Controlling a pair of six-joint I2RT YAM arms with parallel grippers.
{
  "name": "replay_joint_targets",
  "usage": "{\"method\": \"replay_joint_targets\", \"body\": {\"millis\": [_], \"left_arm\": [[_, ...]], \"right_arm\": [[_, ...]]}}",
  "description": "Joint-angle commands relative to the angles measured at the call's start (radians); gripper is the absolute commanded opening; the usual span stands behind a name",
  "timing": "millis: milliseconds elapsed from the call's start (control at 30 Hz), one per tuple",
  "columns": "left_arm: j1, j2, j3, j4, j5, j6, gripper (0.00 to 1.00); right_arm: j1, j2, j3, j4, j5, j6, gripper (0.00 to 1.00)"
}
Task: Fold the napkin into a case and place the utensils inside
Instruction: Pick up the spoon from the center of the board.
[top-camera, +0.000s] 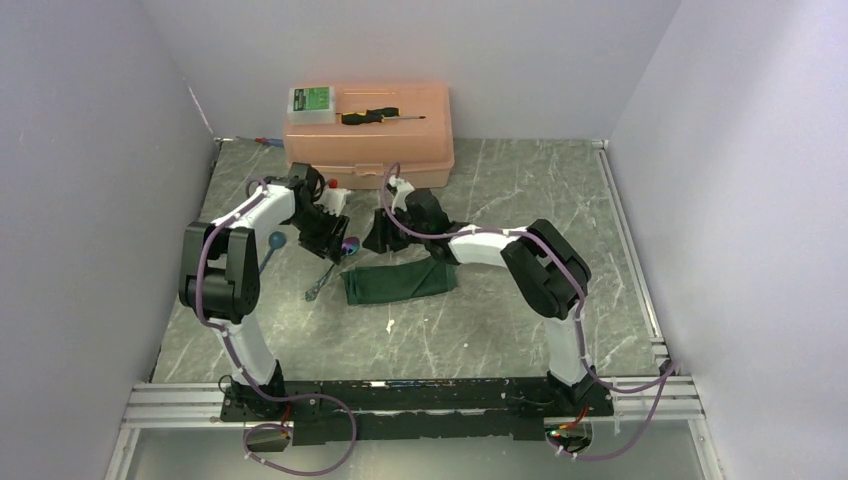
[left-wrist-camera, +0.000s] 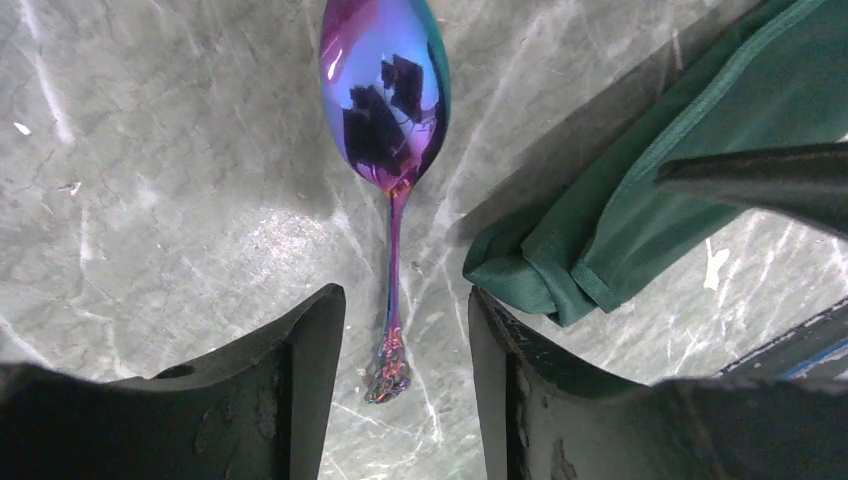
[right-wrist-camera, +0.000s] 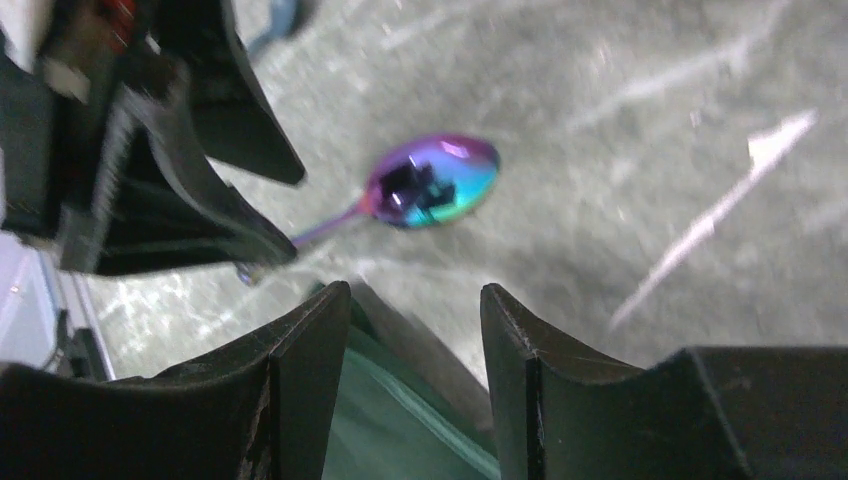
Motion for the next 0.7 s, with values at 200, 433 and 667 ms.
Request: {"method": "replay_joint_targets", "body": {"millis": [200, 433, 667], "left_arm": [[-0.016, 0.042, -0.055, 0.142, -0.105, -0.022, 0.54], [-0.03, 0.1, -0.062, 0.191, -0.114, -0.014, 0.46], [-0.043, 0.124, -0.049, 0.193, -0.099, -0.009, 0.03]], "right_arm": [[-0.024, -0.17, -0.217, 0.09, 0.056, -0.021, 0.54], [-0.068, -0.254, -0.298, 0.116, 0.043, -0.004, 0.53], [-0.074, -0.317, -0.334, 0.105, 0.053, -0.017, 0.51]]}}
